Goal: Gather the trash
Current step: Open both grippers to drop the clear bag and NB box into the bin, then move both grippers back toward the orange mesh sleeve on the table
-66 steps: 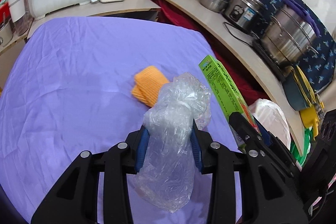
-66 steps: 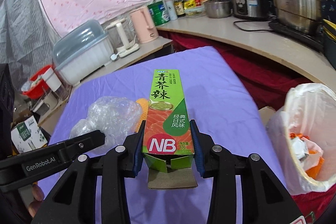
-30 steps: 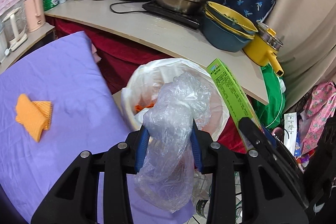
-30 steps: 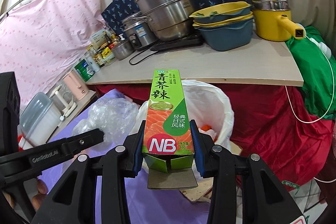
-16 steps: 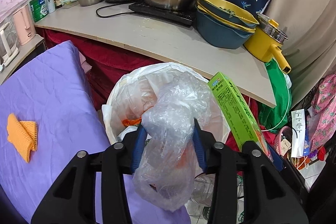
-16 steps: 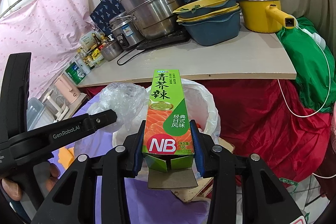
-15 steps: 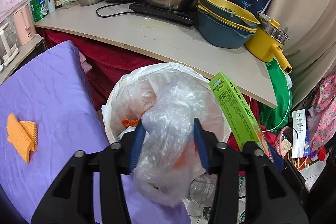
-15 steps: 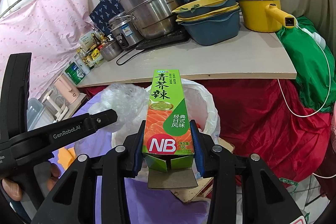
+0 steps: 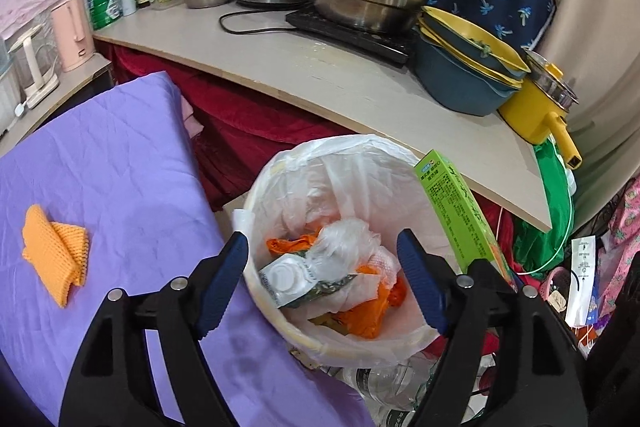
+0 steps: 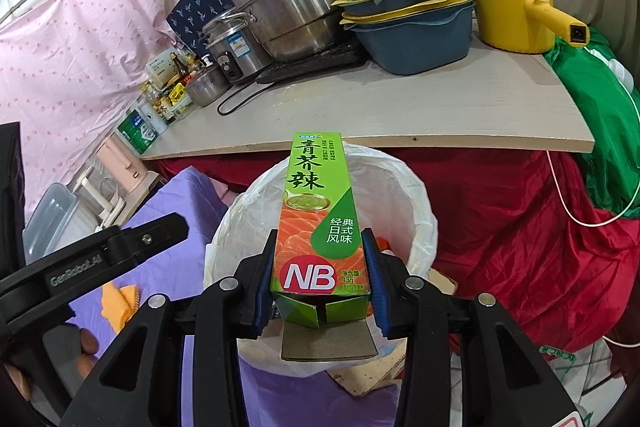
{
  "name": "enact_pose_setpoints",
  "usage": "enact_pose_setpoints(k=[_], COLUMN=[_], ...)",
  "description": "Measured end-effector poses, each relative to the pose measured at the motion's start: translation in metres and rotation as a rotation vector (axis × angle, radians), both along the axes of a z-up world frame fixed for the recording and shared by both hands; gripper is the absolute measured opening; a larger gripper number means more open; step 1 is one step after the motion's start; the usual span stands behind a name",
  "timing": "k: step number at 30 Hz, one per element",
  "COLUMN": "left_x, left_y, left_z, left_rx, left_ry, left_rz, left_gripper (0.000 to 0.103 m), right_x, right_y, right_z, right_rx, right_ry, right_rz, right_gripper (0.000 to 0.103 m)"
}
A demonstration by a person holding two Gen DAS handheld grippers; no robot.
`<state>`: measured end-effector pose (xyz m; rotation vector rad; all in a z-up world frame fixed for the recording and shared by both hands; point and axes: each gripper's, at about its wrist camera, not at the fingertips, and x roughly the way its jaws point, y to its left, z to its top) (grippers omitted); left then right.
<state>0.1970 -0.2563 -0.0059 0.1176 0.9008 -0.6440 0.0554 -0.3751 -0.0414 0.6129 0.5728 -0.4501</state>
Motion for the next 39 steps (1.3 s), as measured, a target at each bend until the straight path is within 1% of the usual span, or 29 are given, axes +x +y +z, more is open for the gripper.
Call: enact_pose_setpoints(k=[2,3,5,11,14,17,22,24,32,39], left_x=[0.003,0.004,0.007,0.013,0.012,0.009,0.004,0.004,0.006,0.012], left_y=[0.008,0.012,0.020,0.040,0.047,0.054,0.070,0.078,0.111,0.142], left_z=[-0.001,-0.001,-0.002,-0.003,-0.002,0.001,0.004,0.004,0.003,-0.003], left_rx=[0.001,0.002,0.002,-0.003,-0.014,-0.015,-0.018,-0.018,-0.019,-0.007], left_ry=[-0.001,-0.001,0.004,0.010,0.012,0.000,-0.005,-0.008,-0.002,0.015], left_rz=[0.017,0.025,0.044,0.087,0.101,0.111,0.135,0.149,0.200,0.261], left_gripper=[0.073,0.073,0.074,0.075,0.079,0.080,0.081,0.084,0.084,0.084], right_x=[0.008,0.011,0.016,0.014,0.012,0.009,0.011,0.012,0.022,0.037], right_y=[0.001,0.002,0.003,0.015,0.021,0.030,0.048,0.054,0.086,0.111], right_z=[-0.002,-0.003,-0.004,-0.001,0.002,0.007,0.017,0.020,0.027,0.029], right_rx=[-0.008,-0.016,-0.024,-0.023,-0.023,-0.028,-0.043,-0.048,-0.060,-0.066], right_ry=[0.003,0.007,0.012,0.002,0.001,-0.007,-0.023,-0.027,-0.030,-0.026], right_rz=[0.005,0.007,0.009,0.020,0.026,0.037,0.067,0.077,0.137,0.189], right_gripper=[0.040,0.045,0.049,0.054,0.056,0.058,0.059,0.059,0.059,0.059])
